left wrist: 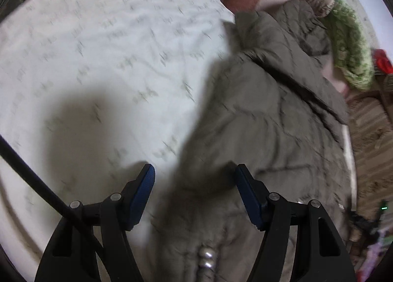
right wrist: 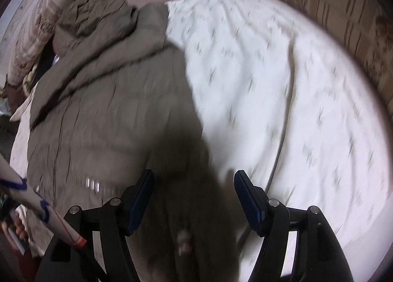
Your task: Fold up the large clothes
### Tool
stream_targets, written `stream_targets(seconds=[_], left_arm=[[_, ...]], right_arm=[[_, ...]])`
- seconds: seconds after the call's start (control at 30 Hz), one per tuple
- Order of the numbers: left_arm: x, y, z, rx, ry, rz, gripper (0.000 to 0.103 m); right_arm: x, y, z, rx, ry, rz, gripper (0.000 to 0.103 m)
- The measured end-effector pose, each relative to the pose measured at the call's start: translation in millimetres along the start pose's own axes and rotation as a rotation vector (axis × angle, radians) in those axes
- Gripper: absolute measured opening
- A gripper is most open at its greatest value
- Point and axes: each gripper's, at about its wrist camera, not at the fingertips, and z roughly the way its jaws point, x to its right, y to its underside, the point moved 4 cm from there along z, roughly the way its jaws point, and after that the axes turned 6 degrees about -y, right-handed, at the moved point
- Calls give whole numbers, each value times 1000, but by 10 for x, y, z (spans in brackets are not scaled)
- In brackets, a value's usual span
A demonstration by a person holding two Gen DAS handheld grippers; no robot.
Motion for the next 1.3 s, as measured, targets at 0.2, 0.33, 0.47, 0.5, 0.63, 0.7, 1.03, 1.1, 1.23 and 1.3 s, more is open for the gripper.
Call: stream_targets(seconds=[0.2, 0.33, 0.47, 0.5, 0.63, 0.7, 1.03, 1.1, 1.23, 1.3], left_arm=[[214, 306, -10, -1, -2, 46, 66], [354, 422, -70, 5, -93, 104, 35], [418, 607, -259, 25, -135, 123, 21], [419, 666, -296, 24, -139, 125, 21], [354, 754, -363, 33, -190, 123, 29], [359, 763, -512, 57, -198, 120, 29], [916, 383, -1382, 320, -193, 176, 62], [1107, 186, -1387, 353, -186, 179, 65], [1372, -96, -1267, 402, -183, 182, 67], [1431, -277, -1101, 420, -199, 184, 67]], right_arm=[[-38, 268, -19, 22, -34, -1, 68], [-84, 301, -31, 13, -48, -7, 39], [-110, 260, -129, -3, -77, -27, 25], [-97, 271, -165, -8, -82, -31, 24], [6, 329, -220, -12, -98, -23, 30], [96, 367, -270, 25, -101, 9, 42], [-298, 223, -1440, 263, -127, -76, 60], [-626, 31, -1722, 328, -164, -139, 71], [-1364, -486, -2063, 418, -234, -251, 85], [-1742, -831, -2110, 436, -266, -274, 86]])
